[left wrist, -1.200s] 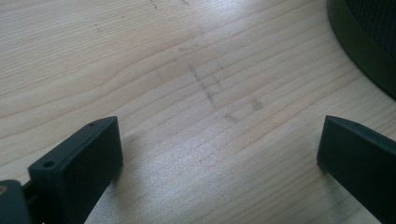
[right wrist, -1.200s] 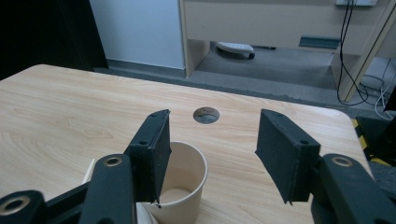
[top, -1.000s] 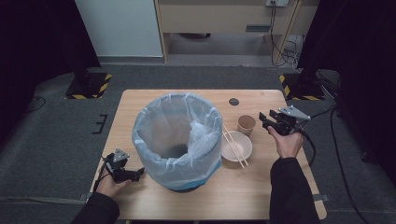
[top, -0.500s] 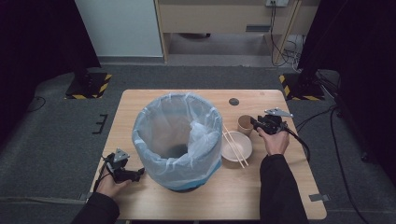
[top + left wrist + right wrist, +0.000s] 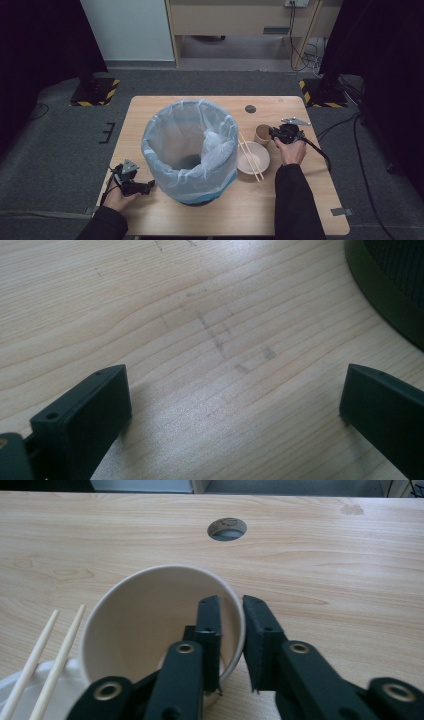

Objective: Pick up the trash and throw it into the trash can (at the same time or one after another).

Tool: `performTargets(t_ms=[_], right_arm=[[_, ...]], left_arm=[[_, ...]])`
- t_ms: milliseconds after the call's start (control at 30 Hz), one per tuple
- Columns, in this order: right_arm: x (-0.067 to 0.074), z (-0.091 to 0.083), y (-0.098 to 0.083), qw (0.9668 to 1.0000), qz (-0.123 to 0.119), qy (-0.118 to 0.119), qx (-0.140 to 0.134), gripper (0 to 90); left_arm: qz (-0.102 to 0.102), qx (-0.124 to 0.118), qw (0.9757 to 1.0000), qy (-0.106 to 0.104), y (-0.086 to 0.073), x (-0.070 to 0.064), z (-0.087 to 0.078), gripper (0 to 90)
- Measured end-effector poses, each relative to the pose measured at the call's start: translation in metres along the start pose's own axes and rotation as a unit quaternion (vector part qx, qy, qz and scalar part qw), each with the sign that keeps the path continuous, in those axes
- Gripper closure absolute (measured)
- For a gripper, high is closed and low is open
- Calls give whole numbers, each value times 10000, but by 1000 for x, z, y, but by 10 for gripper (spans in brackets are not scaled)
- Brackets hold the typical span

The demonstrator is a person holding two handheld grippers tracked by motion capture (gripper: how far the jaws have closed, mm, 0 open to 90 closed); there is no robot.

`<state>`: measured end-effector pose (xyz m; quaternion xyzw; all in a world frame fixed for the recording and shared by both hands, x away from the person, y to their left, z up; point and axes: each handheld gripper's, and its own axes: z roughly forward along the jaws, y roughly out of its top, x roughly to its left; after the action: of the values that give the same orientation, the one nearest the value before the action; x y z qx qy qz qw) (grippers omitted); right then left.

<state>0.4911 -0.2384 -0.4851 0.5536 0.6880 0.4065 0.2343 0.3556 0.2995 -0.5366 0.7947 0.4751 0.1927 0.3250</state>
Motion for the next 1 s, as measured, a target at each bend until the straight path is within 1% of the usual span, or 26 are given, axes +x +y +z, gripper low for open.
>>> performTargets(t_ms=[67, 167, 267, 300, 333, 433, 500, 567, 600, 733, 833, 867, 900, 933, 967, 1000], right_arm=[[0, 0, -1, 10000, 3, -67, 17, 825], [0, -1, 0, 9999, 25, -97, 8, 833], [0, -2, 0, 9999, 85, -79, -60, 841], [-1, -4, 2, 9998, 136, -59, -159, 845], [-2, -6, 2, 9997, 168, -74, -181, 845], [-5, -10, 5, 9994, 193, -108, -255, 847], [-5, -12, 5, 9994, 191, -111, -276, 847], [-8, -18, 8, 9990, 228, -93, -379, 847], [-8, -18, 8, 9990, 228, -93, -379, 847], [-10, -31, 13, 9977, 191, -30, -645, 846], [-12, -42, 16, 9958, 244, 51, -878, 846], [-12, -42, 16, 9958, 244, 51, -878, 846], [-14, -51, 17, 9940, 316, 105, -1040, 846], [-14, -51, 17, 9940, 316, 105, -1040, 846], [-15, -55, 17, 9930, 343, 130, -1123, 846], [-17, -65, 18, 9908, 354, 146, -1299, 846]], left_arm=[[2, 2, 10000, 0, 0, 0, 0, 0], [0, 1, 10000, 0, 0, 0, 0, 0], [-1, 0, 10000, -1, 0, 0, 0, 0], [1, 2, 10000, 0, 0, 0, 0, 0], [1, 1, 10000, 0, 0, 0, 0, 0], [-1, 0, 10000, 0, 0, 0, 0, 0], [0, 1, 10000, 0, 0, 0, 0, 0], [0, 1, 10000, 0, 0, 0, 0, 0], [0, 1, 10000, 0, 0, 0, 0, 0], [0, 0, 10000, 1, 0, 0, 0, 0], [0, 1, 10000, 0, 0, 0, 0, 0], [0, 1, 10000, 0, 0, 0, 0, 0], [-2, 0, 10000, 2, 0, 0, 0, 0], [-2, 0, 10000, 2, 0, 0, 0, 0], [-2, -1, 10000, 2, 0, 0, 0, 0], [-1, 1, 10000, 2, 0, 0, 0, 0]])
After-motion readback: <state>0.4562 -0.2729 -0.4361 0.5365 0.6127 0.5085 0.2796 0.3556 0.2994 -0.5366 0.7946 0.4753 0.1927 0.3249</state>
